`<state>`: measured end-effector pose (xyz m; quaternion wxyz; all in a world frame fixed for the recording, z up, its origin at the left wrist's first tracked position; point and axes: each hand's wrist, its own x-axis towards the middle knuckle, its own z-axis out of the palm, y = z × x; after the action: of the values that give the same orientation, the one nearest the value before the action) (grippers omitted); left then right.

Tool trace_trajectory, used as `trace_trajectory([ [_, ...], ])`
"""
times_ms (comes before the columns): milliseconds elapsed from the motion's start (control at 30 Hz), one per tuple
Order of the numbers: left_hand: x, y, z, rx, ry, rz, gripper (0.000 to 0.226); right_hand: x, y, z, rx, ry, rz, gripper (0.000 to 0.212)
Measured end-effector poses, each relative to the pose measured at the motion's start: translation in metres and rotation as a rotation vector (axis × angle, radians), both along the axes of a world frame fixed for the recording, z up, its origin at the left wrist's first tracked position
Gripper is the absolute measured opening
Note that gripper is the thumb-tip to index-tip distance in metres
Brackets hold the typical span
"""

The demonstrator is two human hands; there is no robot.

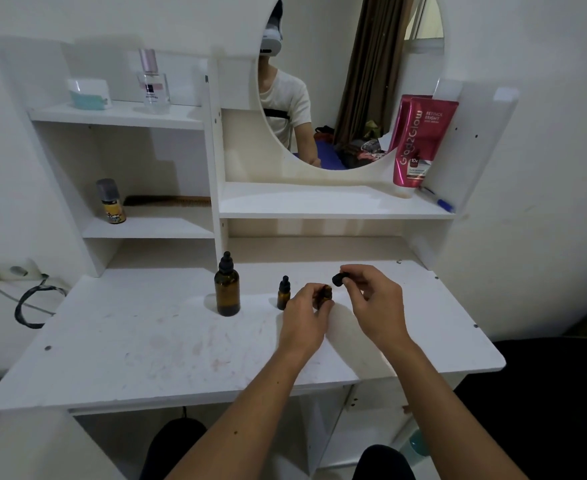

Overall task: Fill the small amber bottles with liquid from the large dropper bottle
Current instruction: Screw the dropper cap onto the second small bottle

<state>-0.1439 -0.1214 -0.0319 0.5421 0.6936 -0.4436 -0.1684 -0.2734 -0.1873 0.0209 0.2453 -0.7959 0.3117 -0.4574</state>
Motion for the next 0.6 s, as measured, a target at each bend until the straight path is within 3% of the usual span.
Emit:
trace_trajectory([
  [233, 0.001, -0.001, -0.003, -0.01, 0.033, -0.026, 0.026, 0.01, -0.015, 0.0, -0.06, 0.2, 0.055, 0.026],
  [600, 0.002, -0.003, -0.005, -0.029, 0.071, -0.022, 0.026, 0.011, -0.026, 0.005, 0.046, 0.24, 0.149, 0.025],
])
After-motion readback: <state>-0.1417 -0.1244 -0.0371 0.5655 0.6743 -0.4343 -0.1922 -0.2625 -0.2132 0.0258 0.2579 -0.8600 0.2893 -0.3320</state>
